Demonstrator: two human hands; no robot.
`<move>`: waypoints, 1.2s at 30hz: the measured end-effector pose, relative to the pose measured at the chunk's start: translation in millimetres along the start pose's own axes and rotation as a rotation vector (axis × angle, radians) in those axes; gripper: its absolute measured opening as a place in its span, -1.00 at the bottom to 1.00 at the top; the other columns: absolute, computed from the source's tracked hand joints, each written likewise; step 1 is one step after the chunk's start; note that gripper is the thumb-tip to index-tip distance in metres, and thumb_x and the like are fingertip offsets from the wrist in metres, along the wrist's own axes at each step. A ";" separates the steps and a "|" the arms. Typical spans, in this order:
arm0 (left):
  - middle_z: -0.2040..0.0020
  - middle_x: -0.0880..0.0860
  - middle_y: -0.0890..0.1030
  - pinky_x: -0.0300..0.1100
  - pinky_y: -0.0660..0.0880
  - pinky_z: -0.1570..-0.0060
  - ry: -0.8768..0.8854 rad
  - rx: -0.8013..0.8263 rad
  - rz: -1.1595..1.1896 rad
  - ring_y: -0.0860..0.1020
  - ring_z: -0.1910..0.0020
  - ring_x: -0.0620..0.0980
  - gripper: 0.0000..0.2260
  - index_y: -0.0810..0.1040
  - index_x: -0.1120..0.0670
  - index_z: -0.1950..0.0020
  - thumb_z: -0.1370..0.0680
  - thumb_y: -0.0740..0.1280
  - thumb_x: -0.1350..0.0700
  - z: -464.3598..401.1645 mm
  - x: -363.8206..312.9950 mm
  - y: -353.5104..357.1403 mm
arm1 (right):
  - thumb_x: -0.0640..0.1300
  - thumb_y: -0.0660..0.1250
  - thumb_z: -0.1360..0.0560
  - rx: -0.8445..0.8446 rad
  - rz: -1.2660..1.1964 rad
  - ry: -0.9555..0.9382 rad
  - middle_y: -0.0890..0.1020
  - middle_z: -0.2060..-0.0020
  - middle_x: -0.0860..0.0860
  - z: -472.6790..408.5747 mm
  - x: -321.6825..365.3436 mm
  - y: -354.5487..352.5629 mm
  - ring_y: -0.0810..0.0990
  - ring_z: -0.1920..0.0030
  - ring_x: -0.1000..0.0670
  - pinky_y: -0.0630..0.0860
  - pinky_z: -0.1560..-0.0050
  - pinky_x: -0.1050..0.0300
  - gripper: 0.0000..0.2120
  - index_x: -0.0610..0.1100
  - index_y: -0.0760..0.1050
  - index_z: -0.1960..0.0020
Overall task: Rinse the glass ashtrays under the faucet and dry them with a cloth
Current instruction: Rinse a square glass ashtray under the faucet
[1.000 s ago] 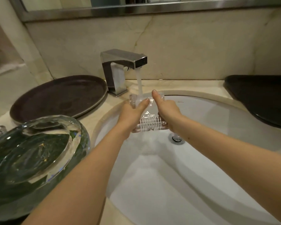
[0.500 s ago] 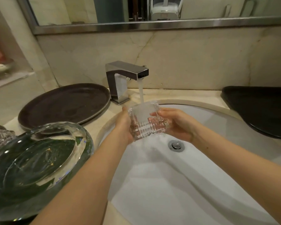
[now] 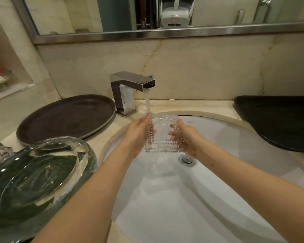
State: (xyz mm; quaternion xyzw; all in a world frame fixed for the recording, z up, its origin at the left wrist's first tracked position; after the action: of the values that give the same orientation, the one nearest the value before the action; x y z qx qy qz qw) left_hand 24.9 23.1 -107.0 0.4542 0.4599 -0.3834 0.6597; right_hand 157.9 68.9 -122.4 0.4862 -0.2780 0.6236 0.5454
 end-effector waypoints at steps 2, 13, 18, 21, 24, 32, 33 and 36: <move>0.06 0.10 0.63 -0.10 0.59 0.19 -0.004 -0.049 0.037 0.61 0.21 -0.01 -0.76 0.52 0.18 -0.15 -0.61 0.20 0.06 -0.7 -0.1 -2.7 | 0.03 0.02 -0.64 0.036 -0.007 0.014 0.56 0.08 -0.10 0.5 -3.8 5.8 0.49 0.31 0.00 0.46 0.43 0.16 -0.56 -0.27 0.28 -0.35; 0.19 0.08 0.60 -0.19 0.54 0.26 -0.060 -0.148 0.217 0.56 0.25 -0.03 -0.79 0.52 0.17 -0.05 -0.65 0.09 0.21 1.1 -4.2 -2.7 | -0.03 0.29 -0.53 0.170 0.231 -0.212 0.56 -0.02 -0.05 -0.4 -3.2 2.4 0.56 -0.04 -0.10 0.51 -0.02 -0.09 -0.63 -0.12 0.36 -0.29; 0.24 0.03 0.55 -0.06 0.51 0.17 -0.127 -0.100 -0.010 0.53 0.27 -0.03 -0.76 0.49 0.11 0.00 -0.66 0.09 0.03 4.4 -2.0 -4.4 | -0.12 0.07 -0.64 0.159 0.012 -0.118 0.56 0.16 -0.14 -1.0 -0.1 0.1 0.56 0.32 -0.04 0.54 0.39 0.14 -0.75 -0.24 0.46 -0.05; 0.11 0.09 0.61 -0.05 0.60 0.20 -0.243 -0.095 -0.054 0.59 0.15 0.05 -0.75 0.45 0.10 -0.18 -0.66 0.07 0.02 7.8 0.4 -3.3 | -0.35 0.06 -0.58 0.242 -0.202 -0.068 0.55 0.24 -0.16 -2.4 6.1 -2.5 0.56 0.46 0.04 0.51 0.48 0.23 -0.79 -0.42 0.44 -0.02; 0.15 0.09 0.58 -0.20 0.56 0.44 -0.351 -0.076 -0.057 0.56 0.25 0.00 -0.78 0.50 0.06 -0.10 -0.65 0.12 0.00 11.2 0.8 -2.3 | -0.42 0.04 -0.53 0.347 -0.380 -0.056 0.56 0.32 -0.13 -1.5 12.3 1.4 0.57 0.43 0.06 0.57 0.37 0.21 -0.81 -0.41 0.43 0.01; 0.06 0.09 0.54 -0.15 0.52 0.24 -0.389 -0.051 -0.221 0.52 0.15 0.00 -0.72 0.52 0.01 -0.09 -0.60 0.17 -0.14 8.5 2.8 -5.3 | -0.32 0.14 -0.56 0.419 -0.390 0.015 0.56 0.12 -0.15 3.9 11.0 7.2 0.53 0.17 -0.01 0.59 0.19 0.21 -0.85 -0.30 0.48 -0.02; 0.05 0.08 0.53 -0.15 0.50 0.20 -0.395 -0.001 -0.265 0.51 0.13 0.00 -0.63 0.50 0.04 -0.14 -0.60 0.11 -0.19 9.8 2.1 -4.0 | -0.34 0.14 -0.55 0.420 -0.334 -0.023 0.55 0.16 -0.14 4.2 10.7 7.6 0.52 0.20 0.00 0.58 0.22 0.21 -0.86 -0.30 0.48 0.00; -0.15 0.14 0.52 -0.01 0.46 -0.04 -0.437 0.113 -0.329 0.51 -0.06 0.09 -0.37 0.40 0.08 -0.32 -0.55 -0.06 -0.35 7.2 5.0 -4.6 | -0.38 0.13 -0.55 0.440 -0.082 -0.157 0.57 0.20 -0.11 4.7 6.7 9.2 0.53 0.24 0.00 0.57 0.19 0.18 -0.81 -0.28 0.50 -0.05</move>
State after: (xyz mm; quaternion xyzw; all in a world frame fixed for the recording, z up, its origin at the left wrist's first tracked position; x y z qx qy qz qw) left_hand 23.9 14.4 -111.7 0.3159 0.3521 -0.5991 0.6460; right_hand 151.1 65.2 -112.8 0.6512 -0.1572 0.6068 0.4278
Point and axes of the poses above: each hand's wrist, its own z-axis away from the middle knuckle, its own y-axis out of the palm, x = y × z, the point moved 1 cm from there along -z, towards the middle knuckle
